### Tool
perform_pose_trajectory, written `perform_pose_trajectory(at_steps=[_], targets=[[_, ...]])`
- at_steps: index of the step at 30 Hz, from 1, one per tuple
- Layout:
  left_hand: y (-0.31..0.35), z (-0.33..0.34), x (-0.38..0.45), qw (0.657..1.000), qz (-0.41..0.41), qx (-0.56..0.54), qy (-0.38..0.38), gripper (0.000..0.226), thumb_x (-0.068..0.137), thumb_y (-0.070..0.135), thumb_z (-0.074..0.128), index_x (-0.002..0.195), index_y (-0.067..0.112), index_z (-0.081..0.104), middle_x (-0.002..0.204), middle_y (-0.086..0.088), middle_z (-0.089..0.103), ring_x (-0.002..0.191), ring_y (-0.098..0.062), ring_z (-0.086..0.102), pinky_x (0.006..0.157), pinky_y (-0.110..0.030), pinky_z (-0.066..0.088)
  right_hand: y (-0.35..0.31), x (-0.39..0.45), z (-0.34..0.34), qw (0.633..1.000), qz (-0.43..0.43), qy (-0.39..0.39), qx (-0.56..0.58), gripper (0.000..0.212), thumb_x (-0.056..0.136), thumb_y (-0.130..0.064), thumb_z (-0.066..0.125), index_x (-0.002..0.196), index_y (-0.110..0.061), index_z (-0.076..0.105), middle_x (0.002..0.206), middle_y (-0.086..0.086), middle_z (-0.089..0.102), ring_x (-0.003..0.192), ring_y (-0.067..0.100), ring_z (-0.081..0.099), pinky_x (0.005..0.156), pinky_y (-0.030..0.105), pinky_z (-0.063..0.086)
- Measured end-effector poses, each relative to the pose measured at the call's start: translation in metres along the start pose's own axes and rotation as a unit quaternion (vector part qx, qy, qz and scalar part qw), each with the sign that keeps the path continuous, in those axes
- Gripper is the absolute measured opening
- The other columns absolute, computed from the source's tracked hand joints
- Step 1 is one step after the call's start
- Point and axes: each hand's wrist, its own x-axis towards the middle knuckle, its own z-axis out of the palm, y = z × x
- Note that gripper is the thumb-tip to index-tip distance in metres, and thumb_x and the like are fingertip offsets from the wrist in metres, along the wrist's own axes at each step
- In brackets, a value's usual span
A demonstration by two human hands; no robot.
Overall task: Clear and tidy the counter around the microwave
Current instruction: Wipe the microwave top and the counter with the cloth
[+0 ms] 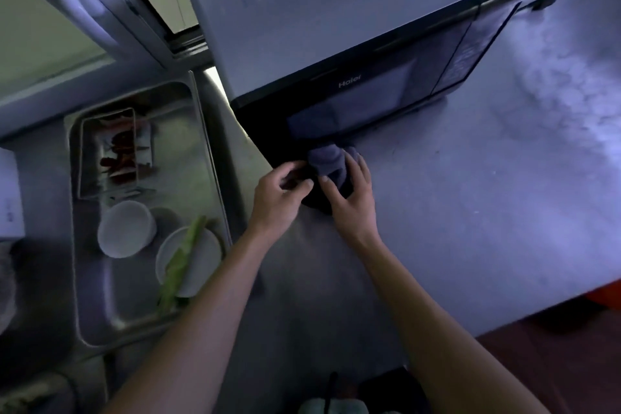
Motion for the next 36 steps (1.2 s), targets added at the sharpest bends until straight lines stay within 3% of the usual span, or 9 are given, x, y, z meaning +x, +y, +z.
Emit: perform_pose_trajectory(at_steps=[3, 6, 8, 11, 14, 17, 21, 30, 36], targets=[[-0.012, 0.021, -0.008, 1.0, -0.004, 0.01, 0.016, 0.016, 0.073, 0.019, 0.071, 0.089, 0.015, 0.069, 0.082, 0.002, 0.074, 0.079, -0.018, 0.07, 0.073, -0.042, 0.057, 0.009, -0.002, -0.025, 0.991, -0.043, -0.022, -0.123, 0.067, 0.09, -0.049, 0.065, 0.15, -0.031, 0.041, 0.164, -0.002, 0.02, 0.151, 0.016, 0.02, 0.117, 0.032, 0.027], [-0.03, 0.037, -0.022, 0.999, -0.039, 0.008, 0.035, 0.013, 0.076, 0.01, 0.075, 0.086, 0.017, 0.069, 0.078, 0.003, 0.072, 0.075, -0.014, 0.068, 0.069, -0.031, 0.054, 0.026, -0.01, -0.039, 0.968, -0.033, -0.061, -0.24, 0.066, 0.094, -0.052, 0.057, 0.153, -0.032, 0.036, 0.167, -0.001, 0.01, 0.15, 0.026, 0.016, 0.114, 0.046, 0.03], [-0.045, 0.042, -0.034, 0.996, -0.068, 0.033, 0.054, 0.017, 0.079, 0.007, 0.076, 0.088, 0.019, 0.069, 0.078, 0.007, 0.07, 0.072, -0.004, 0.064, 0.068, -0.02, 0.049, 0.039, -0.016, -0.044, 0.939, -0.016, -0.079, -0.333, 0.059, 0.098, -0.049, 0.053, 0.152, -0.031, 0.037, 0.168, -0.001, 0.004, 0.151, 0.027, 0.009, 0.109, 0.055, 0.032], [-0.064, 0.046, -0.044, 0.989, -0.103, 0.075, 0.08, 0.021, 0.08, 0.008, 0.075, 0.09, 0.025, 0.067, 0.079, 0.011, 0.067, 0.072, 0.0, 0.061, 0.07, -0.022, 0.051, 0.056, -0.022, -0.052, 0.906, -0.005, -0.098, -0.411, 0.053, 0.1, -0.037, 0.052, 0.15, -0.029, 0.038, 0.168, 0.0, 0.0, 0.153, 0.027, 0.001, 0.107, 0.054, 0.03], [-0.068, 0.046, -0.046, 0.986, -0.089, 0.096, 0.103, 0.024, 0.082, 0.008, 0.072, 0.096, 0.026, 0.065, 0.088, 0.011, 0.066, 0.079, -0.001, 0.061, 0.078, -0.029, 0.053, 0.068, -0.023, -0.061, 0.885, -0.038, -0.121, -0.448, 0.056, 0.098, -0.036, 0.054, 0.151, -0.027, 0.037, 0.168, 0.005, 0.004, 0.153, 0.03, 0.001, 0.111, 0.053, 0.023], [-0.064, 0.049, -0.049, 0.973, 0.035, 0.197, 0.116, 0.032, 0.086, 0.01, 0.067, 0.115, 0.02, 0.062, 0.116, 0.006, 0.061, 0.108, -0.012, 0.056, 0.094, -0.034, 0.05, 0.074, -0.017, -0.068, 0.87, -0.079, -0.146, -0.465, 0.058, 0.099, -0.039, 0.052, 0.152, -0.026, 0.035, 0.167, 0.008, 0.009, 0.154, 0.032, 0.002, 0.115, 0.053, 0.021], [-0.054, 0.063, -0.056, 0.923, 0.165, 0.347, 0.02, 0.04, 0.09, 0.018, 0.06, 0.13, 0.018, 0.057, 0.14, 0.001, 0.049, 0.131, -0.02, 0.044, 0.1, -0.038, 0.043, 0.076, -0.01, -0.075, 0.855, -0.104, -0.19, -0.472, 0.059, 0.101, -0.046, 0.036, 0.157, -0.027, 0.027, 0.168, 0.008, 0.006, 0.155, 0.03, -0.002, 0.121, 0.051, 0.016], [-0.087, 0.095, -0.067, 0.862, 0.075, 0.492, -0.101, 0.061, 0.102, 0.046, 0.034, 0.157, 0.029, 0.013, 0.166, -0.009, -0.001, 0.152, -0.031, -0.01, 0.12, -0.052, 0.012, 0.097, -0.015, -0.102, 0.797, -0.19, -0.248, -0.517, 0.059, 0.104, -0.04, 0.037, 0.158, -0.021, 0.023, 0.167, 0.011, 0.007, 0.155, 0.03, 0.0, 0.123, 0.05, 0.019], [-0.083, 0.09, -0.045, 0.867, 0.047, 0.492, -0.061, 0.063, 0.098, 0.045, 0.044, 0.155, 0.028, 0.023, 0.164, -0.018, 0.008, 0.151, -0.04, 0.003, 0.12, -0.059, 0.014, 0.083, 0.018, -0.074, 0.75, -0.222, -0.285, -0.554, 0.073, 0.098, -0.032, 0.05, 0.16, -0.019, 0.014, 0.167, 0.014, 0.001, 0.153, 0.035, -0.008, 0.123, 0.055, 0.001]])
